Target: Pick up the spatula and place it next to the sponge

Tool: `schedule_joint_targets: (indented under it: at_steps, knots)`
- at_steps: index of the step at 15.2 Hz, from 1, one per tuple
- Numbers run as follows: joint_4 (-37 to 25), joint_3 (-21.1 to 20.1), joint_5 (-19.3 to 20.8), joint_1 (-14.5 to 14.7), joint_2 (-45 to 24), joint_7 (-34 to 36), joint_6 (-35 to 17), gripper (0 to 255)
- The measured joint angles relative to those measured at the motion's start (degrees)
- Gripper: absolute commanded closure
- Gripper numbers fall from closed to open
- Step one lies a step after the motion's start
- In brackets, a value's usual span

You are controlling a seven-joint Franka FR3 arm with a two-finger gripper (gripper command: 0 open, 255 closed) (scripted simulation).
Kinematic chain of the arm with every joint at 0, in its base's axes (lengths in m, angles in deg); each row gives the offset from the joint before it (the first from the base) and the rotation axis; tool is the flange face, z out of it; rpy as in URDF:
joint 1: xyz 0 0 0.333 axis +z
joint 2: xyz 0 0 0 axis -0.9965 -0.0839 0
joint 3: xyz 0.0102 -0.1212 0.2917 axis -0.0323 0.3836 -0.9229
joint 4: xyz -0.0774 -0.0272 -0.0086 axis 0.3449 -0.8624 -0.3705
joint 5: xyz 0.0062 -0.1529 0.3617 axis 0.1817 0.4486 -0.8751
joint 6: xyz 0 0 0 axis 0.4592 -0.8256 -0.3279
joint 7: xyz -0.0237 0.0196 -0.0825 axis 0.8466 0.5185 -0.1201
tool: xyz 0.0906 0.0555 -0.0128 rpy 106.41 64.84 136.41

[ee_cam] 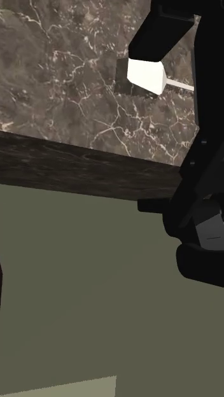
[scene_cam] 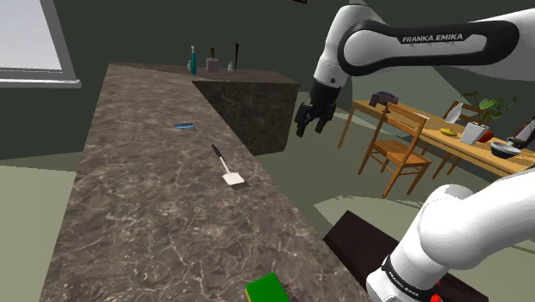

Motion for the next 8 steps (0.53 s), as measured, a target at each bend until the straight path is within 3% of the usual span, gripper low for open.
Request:
schedule_joint_targets:
  at_steps: [8]
  knots:
    - [-7.40,-4.58,0.30,0.58,-16.72,8.17,-8.99,0]
